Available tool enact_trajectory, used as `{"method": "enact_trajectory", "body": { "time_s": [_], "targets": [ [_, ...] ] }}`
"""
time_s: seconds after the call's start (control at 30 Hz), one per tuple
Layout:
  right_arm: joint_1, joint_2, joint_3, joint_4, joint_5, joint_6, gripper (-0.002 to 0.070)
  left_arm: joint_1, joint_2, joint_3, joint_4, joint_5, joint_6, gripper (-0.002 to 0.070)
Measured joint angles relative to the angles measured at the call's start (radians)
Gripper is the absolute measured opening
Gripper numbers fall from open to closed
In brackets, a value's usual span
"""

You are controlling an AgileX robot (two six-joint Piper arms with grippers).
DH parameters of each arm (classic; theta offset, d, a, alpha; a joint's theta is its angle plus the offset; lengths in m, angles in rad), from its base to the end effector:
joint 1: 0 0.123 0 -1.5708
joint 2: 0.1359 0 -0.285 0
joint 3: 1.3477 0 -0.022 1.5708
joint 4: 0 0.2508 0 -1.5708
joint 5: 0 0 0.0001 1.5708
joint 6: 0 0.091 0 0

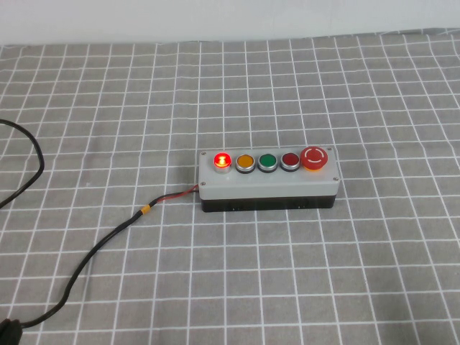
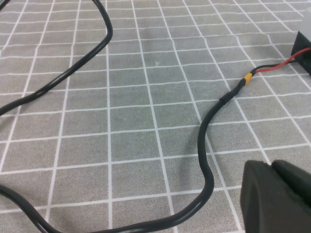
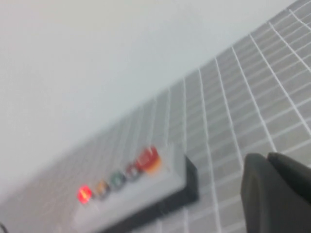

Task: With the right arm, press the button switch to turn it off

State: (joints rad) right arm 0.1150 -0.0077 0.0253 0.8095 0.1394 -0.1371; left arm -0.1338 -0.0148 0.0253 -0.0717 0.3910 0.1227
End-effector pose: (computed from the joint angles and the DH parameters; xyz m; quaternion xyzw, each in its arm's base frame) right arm 0.0551 0.0156 0.1963 0.1614 0.6981 0.2990 0.6302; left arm 0.0512 -0.0094 0.1704 0.0848 0.8043 -0.0338 0.5872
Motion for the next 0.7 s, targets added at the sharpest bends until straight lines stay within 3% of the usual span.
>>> {"method": "enact_trajectory", "body": {
  "time_s": [0.33, 0.47, 0.7],
  "targets": [
    [0.000, 0.000, 0.000, 0.153, -0.037, 0.000, -0.0017, 0.000, 0.000, 0.000, 0.000, 0.000, 0.000, -0.0003],
    [0.000, 0.051, -0.061, 0.133, 0.113, 0.000, -0.0017, 0.000, 0.000, 0.000, 0.000, 0.000, 0.000, -0.0003],
    [0.000, 0.452, -0.355, -0.072, 0.463, 0.000, -0.0017, 0.000, 0.000, 0.000, 0.000, 0.000, 0.000, -0.0003]
  ]
}}
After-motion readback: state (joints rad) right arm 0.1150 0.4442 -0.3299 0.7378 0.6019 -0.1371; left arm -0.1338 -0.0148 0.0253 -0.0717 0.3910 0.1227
